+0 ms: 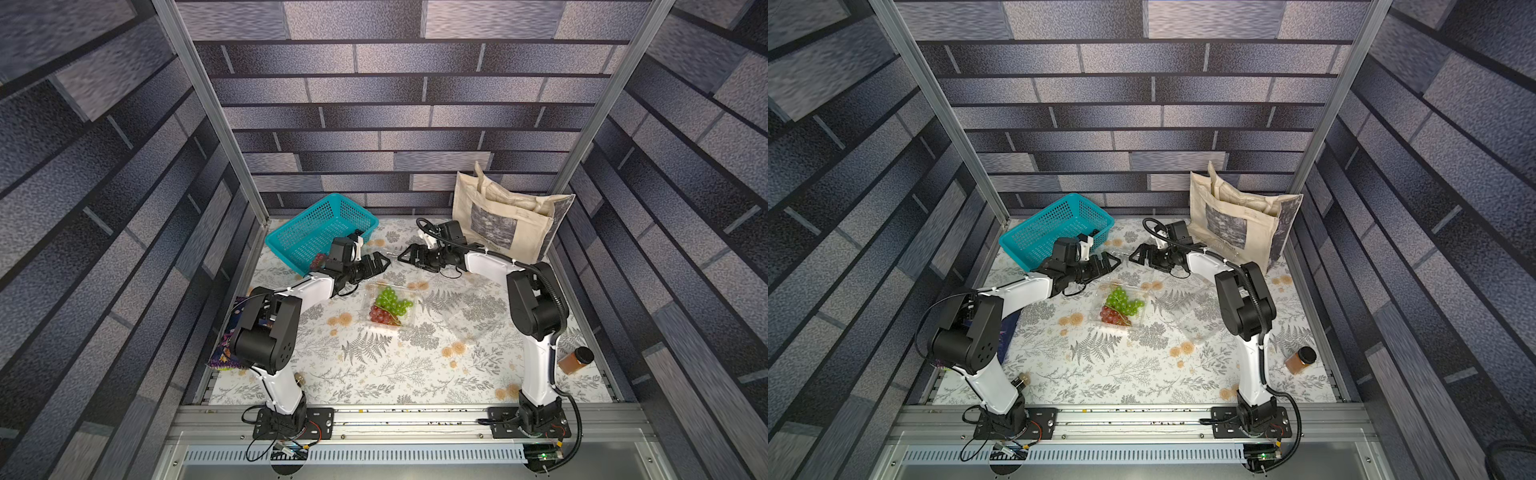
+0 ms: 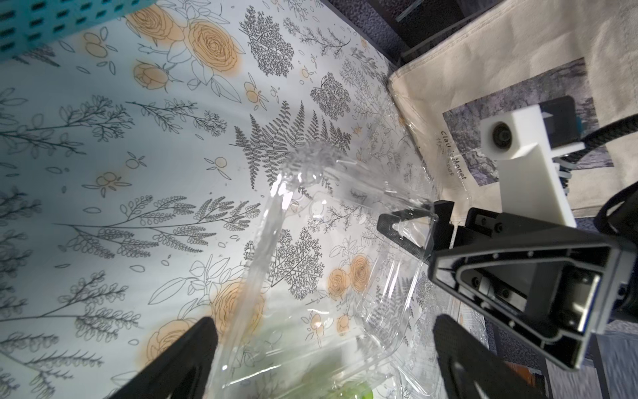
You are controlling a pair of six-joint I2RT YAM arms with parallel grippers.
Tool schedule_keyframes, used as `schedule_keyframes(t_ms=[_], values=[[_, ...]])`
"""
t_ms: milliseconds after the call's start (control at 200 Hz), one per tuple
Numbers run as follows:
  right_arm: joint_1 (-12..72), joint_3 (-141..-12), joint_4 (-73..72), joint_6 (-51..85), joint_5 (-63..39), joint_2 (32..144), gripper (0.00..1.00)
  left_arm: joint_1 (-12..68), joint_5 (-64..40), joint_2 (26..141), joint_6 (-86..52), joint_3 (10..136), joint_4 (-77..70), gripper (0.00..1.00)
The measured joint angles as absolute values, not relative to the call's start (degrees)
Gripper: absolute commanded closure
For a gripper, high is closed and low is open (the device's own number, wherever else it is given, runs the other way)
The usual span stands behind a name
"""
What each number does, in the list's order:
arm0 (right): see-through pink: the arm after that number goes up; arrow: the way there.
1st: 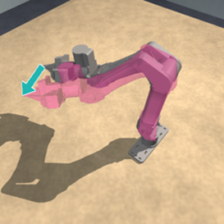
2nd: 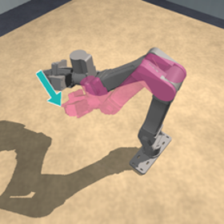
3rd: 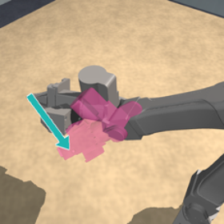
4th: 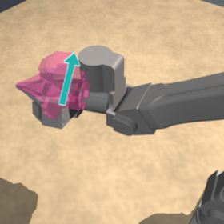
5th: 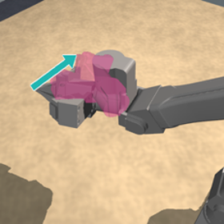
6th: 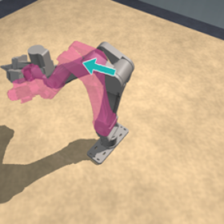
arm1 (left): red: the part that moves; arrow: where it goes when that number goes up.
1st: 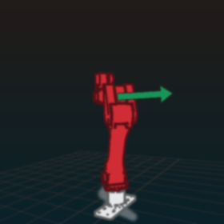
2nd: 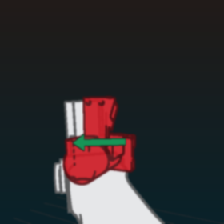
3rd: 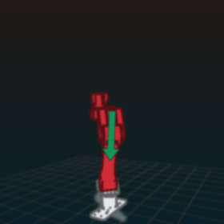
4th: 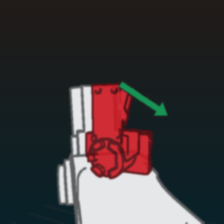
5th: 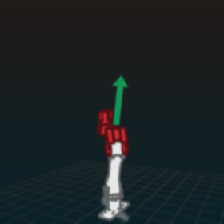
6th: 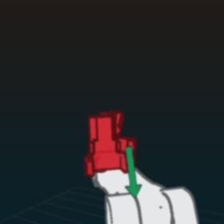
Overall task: Pack grapes into containers
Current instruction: Close the packing box at the center of the board.
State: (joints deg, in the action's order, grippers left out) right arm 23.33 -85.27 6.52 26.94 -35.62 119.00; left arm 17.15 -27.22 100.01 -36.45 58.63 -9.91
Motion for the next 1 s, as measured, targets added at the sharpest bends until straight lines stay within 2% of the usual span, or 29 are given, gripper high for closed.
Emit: schedule_keyframes(t_ms=[771,1002], values=[[23.3,-77.1,3.5,26.1,-38.8,110.1,0.00,13.5,-27.2,94.5,-35.0,59.5,-6.4,0.00],[24.0,-75.9,2.9,25.1,-39.2,107.2,0.00,12.1,-27.2,94.1,-33.7,64.1,-2.3,0.00]])
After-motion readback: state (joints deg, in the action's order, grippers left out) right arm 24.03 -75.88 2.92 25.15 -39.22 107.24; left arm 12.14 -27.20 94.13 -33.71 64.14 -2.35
